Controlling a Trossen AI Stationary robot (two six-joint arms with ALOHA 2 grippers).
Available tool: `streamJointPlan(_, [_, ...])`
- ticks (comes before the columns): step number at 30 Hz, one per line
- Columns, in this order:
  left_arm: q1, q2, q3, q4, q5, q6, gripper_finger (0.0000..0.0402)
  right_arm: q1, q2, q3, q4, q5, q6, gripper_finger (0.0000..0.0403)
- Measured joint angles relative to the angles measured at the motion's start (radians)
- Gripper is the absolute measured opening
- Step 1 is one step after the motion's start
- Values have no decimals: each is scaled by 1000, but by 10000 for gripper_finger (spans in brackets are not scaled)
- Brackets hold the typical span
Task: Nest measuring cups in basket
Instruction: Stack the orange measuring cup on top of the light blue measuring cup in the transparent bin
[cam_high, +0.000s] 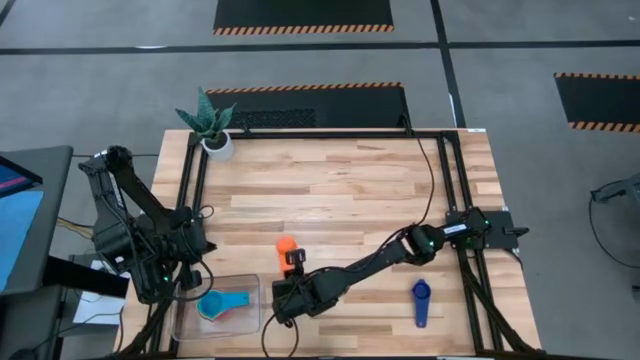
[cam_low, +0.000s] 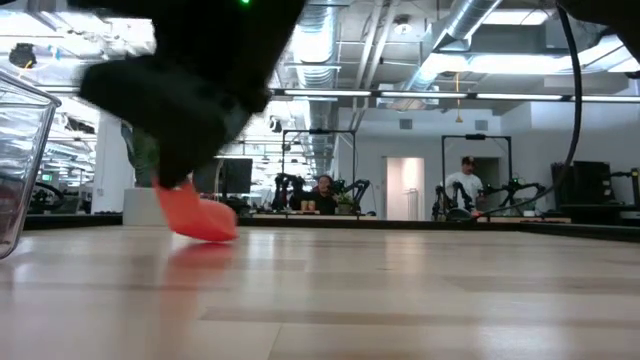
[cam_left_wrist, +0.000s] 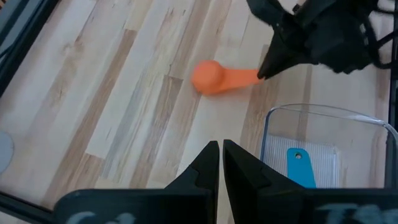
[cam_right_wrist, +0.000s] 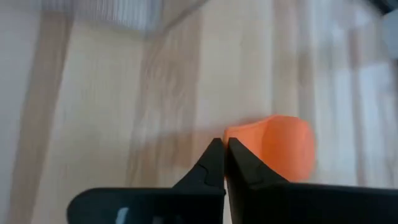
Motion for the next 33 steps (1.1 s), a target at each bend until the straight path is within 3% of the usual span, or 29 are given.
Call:
streamJointPlan(10, [0, 1, 0, 3, 0, -3, 11, -13, -122, 0, -26, 149, 30, 4])
streamJointPlan(18, [0, 1, 0, 2, -2, -3, 11, -20, -301, 1, 17, 134, 295, 4])
streamJointPlan(24, [0, 2, 0, 2, -6, -3, 11, -28, -394, 2, 165, 4, 475, 4])
streamJointPlan(30, [0, 2, 0, 1, -9, -3, 11, -50, -408, 2, 384, -221, 548, 4])
streamJointPlan(33, [0, 2, 0, 0, -10, -3, 11, -57, -408, 2, 434, -267, 623, 4])
